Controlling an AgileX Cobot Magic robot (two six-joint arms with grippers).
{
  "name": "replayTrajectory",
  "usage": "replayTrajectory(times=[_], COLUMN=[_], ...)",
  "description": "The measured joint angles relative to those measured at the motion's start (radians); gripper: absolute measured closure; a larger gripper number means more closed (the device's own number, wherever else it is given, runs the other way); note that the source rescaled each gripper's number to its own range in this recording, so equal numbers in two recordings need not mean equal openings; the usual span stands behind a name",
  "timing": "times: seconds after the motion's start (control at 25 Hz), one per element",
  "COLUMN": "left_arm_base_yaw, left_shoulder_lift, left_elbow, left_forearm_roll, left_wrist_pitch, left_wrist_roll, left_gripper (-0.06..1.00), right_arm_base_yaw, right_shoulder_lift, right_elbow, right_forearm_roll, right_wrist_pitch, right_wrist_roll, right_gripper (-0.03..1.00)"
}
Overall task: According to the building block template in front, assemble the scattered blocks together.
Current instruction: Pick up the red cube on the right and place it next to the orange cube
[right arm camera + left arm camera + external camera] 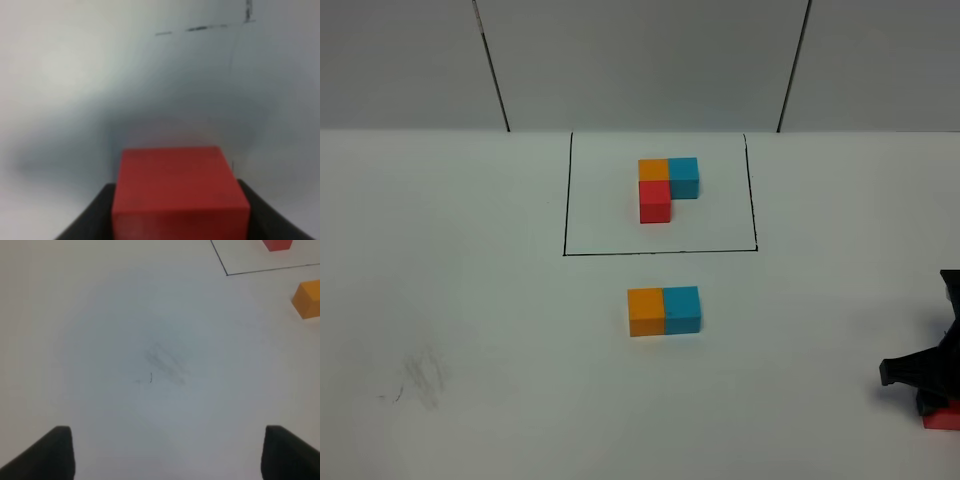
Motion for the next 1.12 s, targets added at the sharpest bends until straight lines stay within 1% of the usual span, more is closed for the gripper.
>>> replayTrajectory(times=[0.24, 0.4, 0.68, 0.84, 1.12], left_arm_base_yaw=[0.000, 0.000, 0.000, 0.000, 0.000], left_shoulder_lift=[0.000, 0.000, 0.000, 0.000, 0.000], left_elbow=[0.000, 0.000, 0.000, 0.000, 0.000], left_forearm_roll=[0.000, 0.000, 0.000, 0.000, 0.000], left_wrist_pitch=[0.000, 0.000, 0.000, 0.000, 0.000], left_wrist_roll=[0.000, 0.000, 0.000, 0.000, 0.000], left_gripper=[-0.04, -0.04, -0.04, -0.04, -0.04], right_arm_base_yaw=[0.000, 0.000, 0.005, 0.035, 0.120], right_shoulder_lift=[-0.003, -0.064, -0.193, -0.242, -0.265], right_elbow=[0.000, 0.000, -0.025, -0.051, -0.055], right_forearm_roll=[0.000, 0.000, 0.002, 0.010, 0.106], right_wrist_pitch=[0.000, 0.018, 0.148, 0.212, 0.242], right_wrist_roll=[0.000, 0.000, 0.013, 0.021, 0.039], right_gripper=[0.70, 0.70, 0.70, 0.70, 0.70])
